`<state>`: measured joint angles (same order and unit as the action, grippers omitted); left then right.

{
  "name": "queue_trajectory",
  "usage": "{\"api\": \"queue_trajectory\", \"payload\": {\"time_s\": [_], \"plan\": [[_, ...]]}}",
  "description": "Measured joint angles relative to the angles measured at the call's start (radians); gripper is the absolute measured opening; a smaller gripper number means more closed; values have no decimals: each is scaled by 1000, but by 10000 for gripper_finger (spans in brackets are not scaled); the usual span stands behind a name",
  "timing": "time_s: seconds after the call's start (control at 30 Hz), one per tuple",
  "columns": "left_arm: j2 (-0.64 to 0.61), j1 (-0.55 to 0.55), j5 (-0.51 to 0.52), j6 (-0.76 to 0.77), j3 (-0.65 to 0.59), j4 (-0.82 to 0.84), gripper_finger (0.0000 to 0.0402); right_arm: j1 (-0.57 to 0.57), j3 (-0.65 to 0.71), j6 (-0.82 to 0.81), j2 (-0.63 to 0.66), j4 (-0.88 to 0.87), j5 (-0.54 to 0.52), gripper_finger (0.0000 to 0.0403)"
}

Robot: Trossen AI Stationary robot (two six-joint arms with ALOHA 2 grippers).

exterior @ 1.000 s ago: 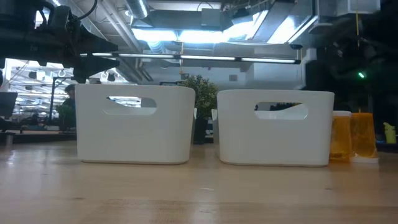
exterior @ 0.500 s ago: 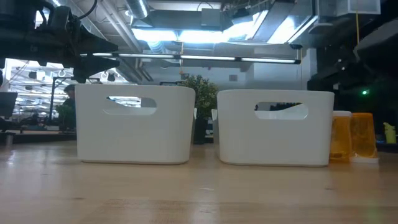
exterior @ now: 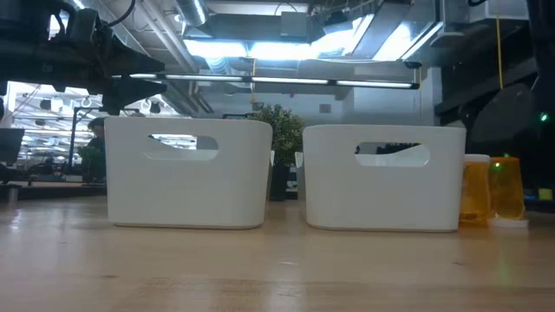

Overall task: Pick and place medicine bottles into bin by pill shape (circle, oval)
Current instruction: Put the orange capsule bottle into the right white bin

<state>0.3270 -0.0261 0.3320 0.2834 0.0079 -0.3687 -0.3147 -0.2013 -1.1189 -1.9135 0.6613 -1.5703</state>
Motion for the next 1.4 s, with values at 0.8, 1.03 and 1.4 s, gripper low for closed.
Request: {"api": "queue_trajectory", "payload": {"time_s": [0.8,1.03,1.4], "plan": [[0,0,0,2,0,1,255,44,-34,187,-85,76,40,211],[0,0,0,2,0,1,255,46,-44,238,-85,89,52,217],[0,0,0,2,0,1,255,46,-44,207,-85,93,61,305]]}}
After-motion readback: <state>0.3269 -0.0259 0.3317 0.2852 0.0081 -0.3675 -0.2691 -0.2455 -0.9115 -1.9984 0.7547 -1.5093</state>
